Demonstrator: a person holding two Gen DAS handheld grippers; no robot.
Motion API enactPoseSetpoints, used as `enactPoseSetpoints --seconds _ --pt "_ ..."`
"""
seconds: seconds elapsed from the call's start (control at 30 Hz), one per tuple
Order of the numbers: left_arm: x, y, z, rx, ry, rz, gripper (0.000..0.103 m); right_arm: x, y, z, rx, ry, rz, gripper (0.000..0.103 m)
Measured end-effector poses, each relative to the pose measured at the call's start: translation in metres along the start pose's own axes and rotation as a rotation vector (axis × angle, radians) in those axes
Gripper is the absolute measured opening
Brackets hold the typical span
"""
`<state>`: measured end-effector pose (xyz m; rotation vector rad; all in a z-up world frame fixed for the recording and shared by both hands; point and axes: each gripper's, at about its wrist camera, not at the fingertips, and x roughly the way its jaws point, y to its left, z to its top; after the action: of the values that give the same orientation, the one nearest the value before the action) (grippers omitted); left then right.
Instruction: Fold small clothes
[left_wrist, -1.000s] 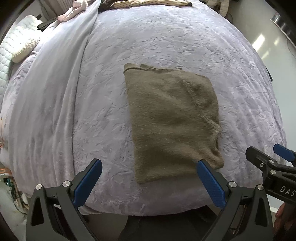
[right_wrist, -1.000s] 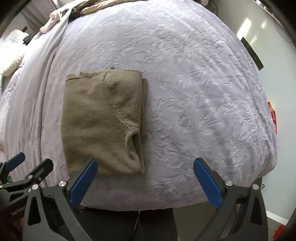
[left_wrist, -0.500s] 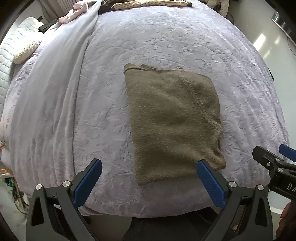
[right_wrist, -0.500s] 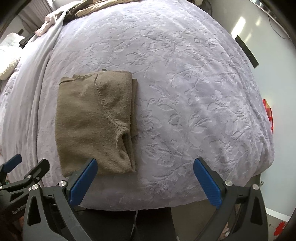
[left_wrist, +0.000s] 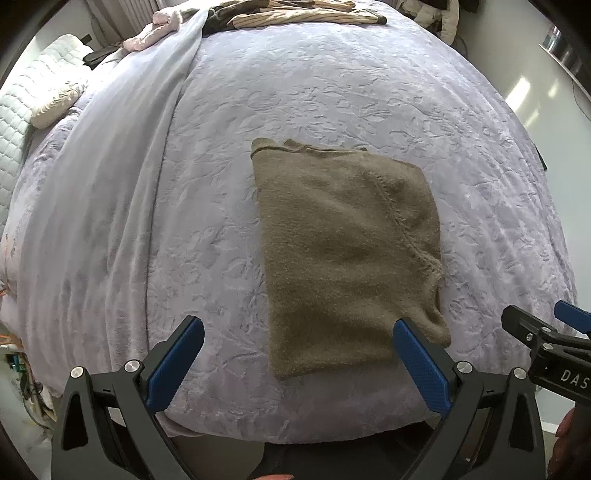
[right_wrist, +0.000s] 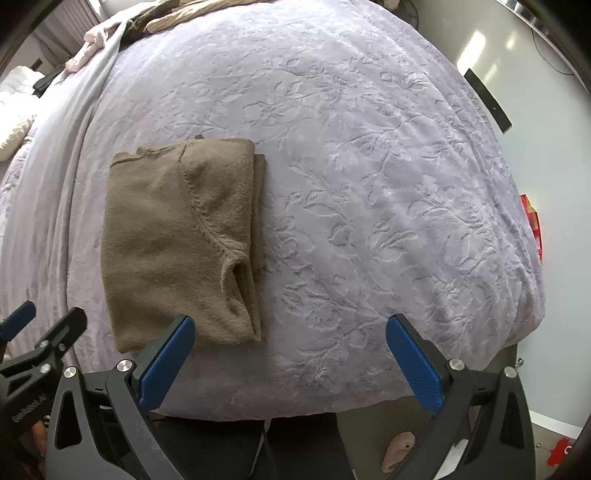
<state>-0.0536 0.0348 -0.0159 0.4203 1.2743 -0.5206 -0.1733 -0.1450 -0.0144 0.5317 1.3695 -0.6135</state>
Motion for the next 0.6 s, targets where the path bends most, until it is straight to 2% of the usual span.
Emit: enactPoseSetpoints --seconds 0.6 --pt "0.007 0.01 -0.001 -0.018 0.02 0.008 0.103 -0.001 0.028 0.008 -0.074 -0.021 0.014 0.103"
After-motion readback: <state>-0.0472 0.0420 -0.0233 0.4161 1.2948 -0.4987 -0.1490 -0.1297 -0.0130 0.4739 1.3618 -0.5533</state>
